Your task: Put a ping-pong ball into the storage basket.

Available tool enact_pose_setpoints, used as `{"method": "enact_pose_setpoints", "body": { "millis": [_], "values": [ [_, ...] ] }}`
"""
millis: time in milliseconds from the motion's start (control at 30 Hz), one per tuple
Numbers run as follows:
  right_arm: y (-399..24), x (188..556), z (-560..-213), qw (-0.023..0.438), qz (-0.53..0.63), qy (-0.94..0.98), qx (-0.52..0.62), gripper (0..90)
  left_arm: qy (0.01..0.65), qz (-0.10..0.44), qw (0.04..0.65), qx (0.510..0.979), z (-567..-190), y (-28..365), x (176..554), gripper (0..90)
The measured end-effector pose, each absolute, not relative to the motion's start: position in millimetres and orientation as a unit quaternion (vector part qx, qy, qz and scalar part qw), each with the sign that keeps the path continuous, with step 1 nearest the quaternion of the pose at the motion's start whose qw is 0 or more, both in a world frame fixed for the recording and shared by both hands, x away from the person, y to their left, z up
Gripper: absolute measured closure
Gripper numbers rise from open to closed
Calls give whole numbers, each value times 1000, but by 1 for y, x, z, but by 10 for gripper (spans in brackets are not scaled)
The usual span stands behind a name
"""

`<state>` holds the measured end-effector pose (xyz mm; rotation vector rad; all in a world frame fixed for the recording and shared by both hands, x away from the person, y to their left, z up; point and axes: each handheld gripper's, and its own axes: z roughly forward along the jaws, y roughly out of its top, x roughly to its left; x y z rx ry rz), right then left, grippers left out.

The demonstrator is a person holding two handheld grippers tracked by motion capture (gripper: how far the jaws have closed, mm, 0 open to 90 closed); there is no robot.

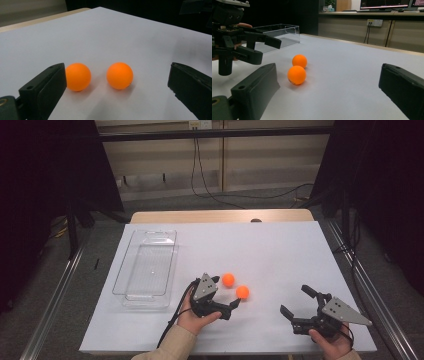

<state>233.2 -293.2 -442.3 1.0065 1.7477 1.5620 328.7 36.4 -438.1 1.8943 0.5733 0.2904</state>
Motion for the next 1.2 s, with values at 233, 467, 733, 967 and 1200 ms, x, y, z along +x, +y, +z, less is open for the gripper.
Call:
{"method": "enact_pose_setpoints", "body": {
  "millis": [233, 467, 733, 967, 1200],
  "values": [
    [-293, 233, -442, 291, 585, 656, 377, 18, 246, 121, 536, 798, -440, 34, 330, 21],
    [-293, 233, -442, 291, 585, 656, 378, 18, 238, 120, 533, 803, -440, 29, 331, 21],
    [-293, 233, -442, 291, 584, 657, 377, 19, 241, 112, 531, 805, -440, 24, 330, 18],
    [-293, 233, -442, 291, 585, 657, 377, 19, 236, 112, 524, 811, -442, 21, 331, 20],
    [-294, 234, -442, 291, 585, 657, 376, 20, 234, 106, 522, 813, -442, 18, 332, 21]
  ]
}}
